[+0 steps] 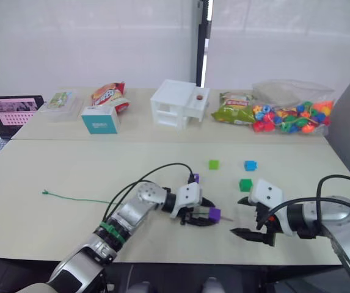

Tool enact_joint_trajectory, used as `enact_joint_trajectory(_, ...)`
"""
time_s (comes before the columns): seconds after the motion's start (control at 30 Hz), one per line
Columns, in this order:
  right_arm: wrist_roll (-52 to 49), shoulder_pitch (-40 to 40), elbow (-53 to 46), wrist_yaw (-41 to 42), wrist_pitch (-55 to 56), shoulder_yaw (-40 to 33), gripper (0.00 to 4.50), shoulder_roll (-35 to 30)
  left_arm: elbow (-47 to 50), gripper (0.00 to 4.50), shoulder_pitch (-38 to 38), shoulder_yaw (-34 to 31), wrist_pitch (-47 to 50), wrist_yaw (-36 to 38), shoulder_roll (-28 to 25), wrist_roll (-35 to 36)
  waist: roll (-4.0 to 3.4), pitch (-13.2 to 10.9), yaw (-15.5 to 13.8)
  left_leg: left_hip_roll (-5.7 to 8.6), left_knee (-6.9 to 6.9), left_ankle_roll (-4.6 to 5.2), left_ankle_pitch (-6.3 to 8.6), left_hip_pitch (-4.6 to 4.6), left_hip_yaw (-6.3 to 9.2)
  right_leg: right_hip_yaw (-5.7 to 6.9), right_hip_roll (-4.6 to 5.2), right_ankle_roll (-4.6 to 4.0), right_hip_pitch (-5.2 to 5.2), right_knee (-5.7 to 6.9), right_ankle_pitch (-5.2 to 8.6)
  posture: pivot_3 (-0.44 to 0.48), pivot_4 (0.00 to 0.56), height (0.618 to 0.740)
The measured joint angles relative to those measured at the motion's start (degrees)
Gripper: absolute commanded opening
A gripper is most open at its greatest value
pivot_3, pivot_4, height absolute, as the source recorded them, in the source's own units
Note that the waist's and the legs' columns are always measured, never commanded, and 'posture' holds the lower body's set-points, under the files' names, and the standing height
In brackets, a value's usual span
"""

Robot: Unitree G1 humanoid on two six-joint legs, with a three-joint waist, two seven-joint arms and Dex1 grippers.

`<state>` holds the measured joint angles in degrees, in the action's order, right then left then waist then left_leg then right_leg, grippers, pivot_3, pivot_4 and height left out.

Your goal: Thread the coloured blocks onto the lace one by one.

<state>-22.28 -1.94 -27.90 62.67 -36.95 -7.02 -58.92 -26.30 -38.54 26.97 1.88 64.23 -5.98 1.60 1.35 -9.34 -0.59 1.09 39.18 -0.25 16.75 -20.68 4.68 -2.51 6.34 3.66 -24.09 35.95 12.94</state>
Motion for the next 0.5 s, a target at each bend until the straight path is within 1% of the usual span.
enact_joint_trajectory(0.03,1.2,-0.6,0.6,-0.3,1.0,1.5,4.5,0.0,0.0,1.34,0.0,0.1,-0.3,0.3,0.1,0.0,0.0,0.0,0.0,0.0,0.0,0.0,0.0,0.0,0.0,0.0,0.0,0.0,0.0,-0.01,0.0,0.0,0.15,0.74)
enact_joint_trajectory(0.07,2.5,-1.7,1.5,-0.5,2.3,3.7,4.5,0.1,0.0,1.2,0.0,0.2,-0.5,0.6,0.1,-0.1,0.0,0.0,0.2,0.0,0.0,0.0,0.0,0.0,0.0,0.0,0.0,0.0,0.0,-0.01,0.0,0.0,0.15,0.74)
enact_joint_trajectory(0.2,6.6,-4.0,4.5,-1.1,6.1,8.7,4.5,0.2,0.2,1.2,-0.1,0.3,-0.8,1.2,-0.3,-0.4,-0.01,0.0,0.1,0.0,0.0,-0.01,-0.01,0.0,0.0,0.0,0.0,0.0,0.0,-0.01,0.0,0.0,0.15,0.74)
enact_joint_trajectory(0.33,9.9,-7.0,8.1,-1.6,9.2,12.5,4.5,2.2,0.3,1.2,-0.1,0.3,-0.8,1.3,-0.4,-0.6,-0.01,0.0,0.2,0.0,0.0,-0.01,-0.01,0.02,0.0,0.0,0.0,0.0,0.0,-0.01,0.0,0.0,0.15,0.74)
enact_joint_trajectory(0.43,11.2,-8.9,10.7,-1.5,10.5,14.8,3.68,3.5,0.5,1.2,-0.1,0.3,-0.8,1.4,-0.5,-0.9,-0.01,0.0,0.2,0.0,0.0,-0.01,-0.01,0.01,0.0,0.0,0.0,0.0,-0.01,0.0,0.0,0.0,0.15,0.74)
enact_joint_trajectory(0.5,11.6,-9.2,11.4,-1.4,10.6,15.7,2.99,4.2,0.6,1.2,-0.1,0.3,-0.8,1.4,-0.5,-1.3,-0.01,0.0,0.2,0.0,0.0,-0.01,-0.01,0.0,0.0,0.0,0.0,0.0,0.0,0.0,0.0,0.0,0.15,0.74)
